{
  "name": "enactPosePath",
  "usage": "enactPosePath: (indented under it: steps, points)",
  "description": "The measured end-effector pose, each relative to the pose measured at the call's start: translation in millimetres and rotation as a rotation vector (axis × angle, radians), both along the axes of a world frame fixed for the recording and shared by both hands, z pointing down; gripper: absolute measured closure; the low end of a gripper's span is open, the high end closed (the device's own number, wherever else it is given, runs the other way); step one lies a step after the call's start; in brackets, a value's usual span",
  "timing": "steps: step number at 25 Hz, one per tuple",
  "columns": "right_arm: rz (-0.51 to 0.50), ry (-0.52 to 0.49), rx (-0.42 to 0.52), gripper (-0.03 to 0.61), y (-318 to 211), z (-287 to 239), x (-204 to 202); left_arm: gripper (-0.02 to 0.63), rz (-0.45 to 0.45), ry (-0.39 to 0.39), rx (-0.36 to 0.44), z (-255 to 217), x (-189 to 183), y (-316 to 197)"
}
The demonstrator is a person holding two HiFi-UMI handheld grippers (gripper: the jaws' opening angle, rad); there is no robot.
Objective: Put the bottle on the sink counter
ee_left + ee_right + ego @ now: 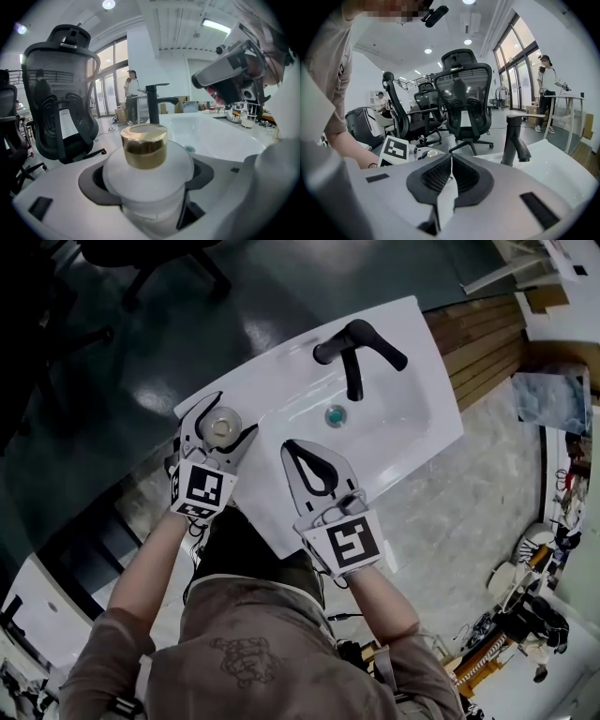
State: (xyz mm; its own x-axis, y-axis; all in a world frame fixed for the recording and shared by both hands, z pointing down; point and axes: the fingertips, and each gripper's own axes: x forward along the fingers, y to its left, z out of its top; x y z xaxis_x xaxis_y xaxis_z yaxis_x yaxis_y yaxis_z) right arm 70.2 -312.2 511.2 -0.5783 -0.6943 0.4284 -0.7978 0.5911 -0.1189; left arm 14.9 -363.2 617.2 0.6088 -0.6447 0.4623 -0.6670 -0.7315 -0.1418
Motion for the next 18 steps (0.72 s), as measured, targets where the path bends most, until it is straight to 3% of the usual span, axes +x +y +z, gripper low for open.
enactPosePath:
  steps: [9,18]
  points:
    - [0.009,-0.001,-0.028,0.549,2,5,13,0.27,-0.142,-0.025,-0.036,3,-9,-1]
    - [0.013,-0.008,-0.045,0.549,19,-3,22,0.27,-0.199,-0.039,-0.135,11,-13,11]
